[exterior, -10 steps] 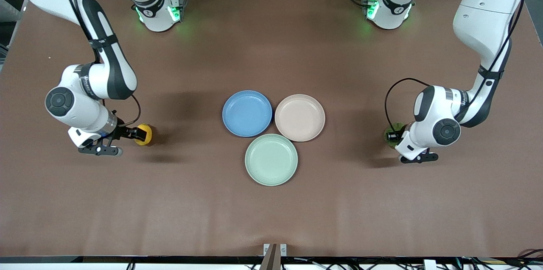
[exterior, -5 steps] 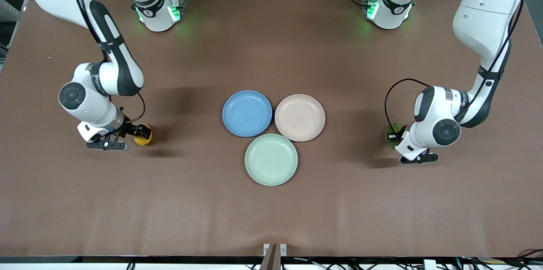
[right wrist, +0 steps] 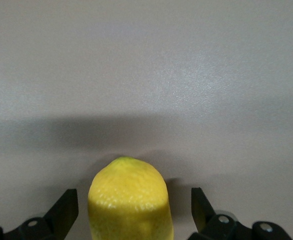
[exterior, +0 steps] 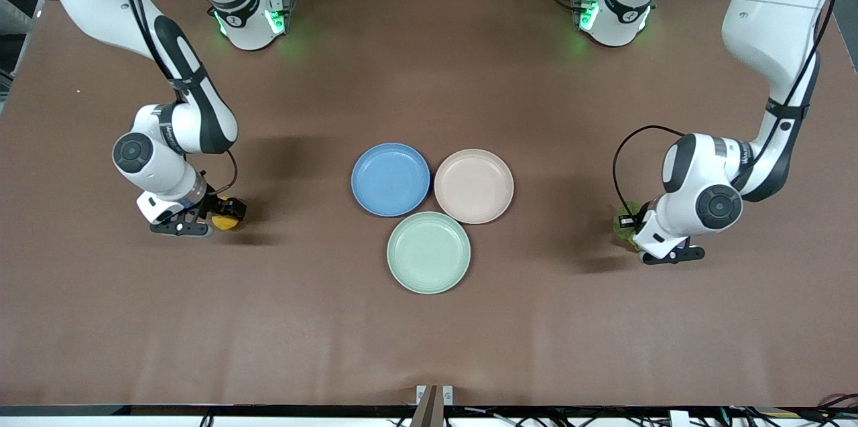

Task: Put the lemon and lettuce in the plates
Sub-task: 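Close the left gripper on the lettuce while the right gripper grasps the lemon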

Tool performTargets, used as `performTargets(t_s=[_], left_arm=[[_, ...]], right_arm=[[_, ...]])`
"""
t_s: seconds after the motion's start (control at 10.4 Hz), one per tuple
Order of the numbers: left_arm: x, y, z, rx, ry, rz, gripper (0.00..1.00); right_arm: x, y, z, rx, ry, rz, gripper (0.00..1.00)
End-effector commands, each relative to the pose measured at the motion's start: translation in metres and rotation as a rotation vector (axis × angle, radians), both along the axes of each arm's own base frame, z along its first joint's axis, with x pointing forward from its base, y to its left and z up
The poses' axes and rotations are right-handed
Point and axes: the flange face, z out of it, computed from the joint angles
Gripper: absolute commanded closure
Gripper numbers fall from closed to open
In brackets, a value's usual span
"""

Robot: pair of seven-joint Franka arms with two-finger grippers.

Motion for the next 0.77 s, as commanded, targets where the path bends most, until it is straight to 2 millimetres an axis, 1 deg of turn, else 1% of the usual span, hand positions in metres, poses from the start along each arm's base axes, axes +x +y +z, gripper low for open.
performTargets(t_s=[0.0, 0.1, 0.19, 0.29, 0.38, 0.48, 0.58, 0.67], left_arm=[[0.006, -0.006, 0.036, 0.036, 0.010, 0.019, 1.00], [0.009, -0.014, 0.055, 0.037, 0.019, 0.011, 1.00], [0.010, -0.021, 0.071, 0.032, 0.019, 0.025, 1.00], [0.011, -0.033, 0.083, 0.016, 0.027, 0.055, 1.00], [0.013, -0.045, 0.095, 0.009, 0.038, 0.094, 1.00], [0.012, -0.060, 0.101, 0.020, 0.042, 0.124, 1.00], [0.009, -0.079, 0.103, 0.028, 0.039, 0.140, 1.00], [0.005, -0.103, 0.105, 0.037, 0.028, 0.157, 1.00]], right_arm=[[-0.002, 0.001, -0.005, 0.003, -0.007, 0.006, 0.12], [-0.002, 0.001, -0.005, 0.003, -0.006, 0.006, 0.35], [-0.003, 0.001, -0.006, 0.003, -0.001, 0.003, 0.51], [-0.003, 0.003, -0.006, 0.004, 0.003, 0.002, 0.63], [-0.002, 0.008, -0.004, 0.004, 0.002, 0.003, 0.69], [-0.002, 0.009, -0.005, 0.004, 0.008, 0.005, 0.70], [-0.002, 0.010, -0.004, 0.004, 0.009, 0.006, 0.73], [0.001, 0.011, 0.000, 0.005, 0.014, 0.009, 0.77]])
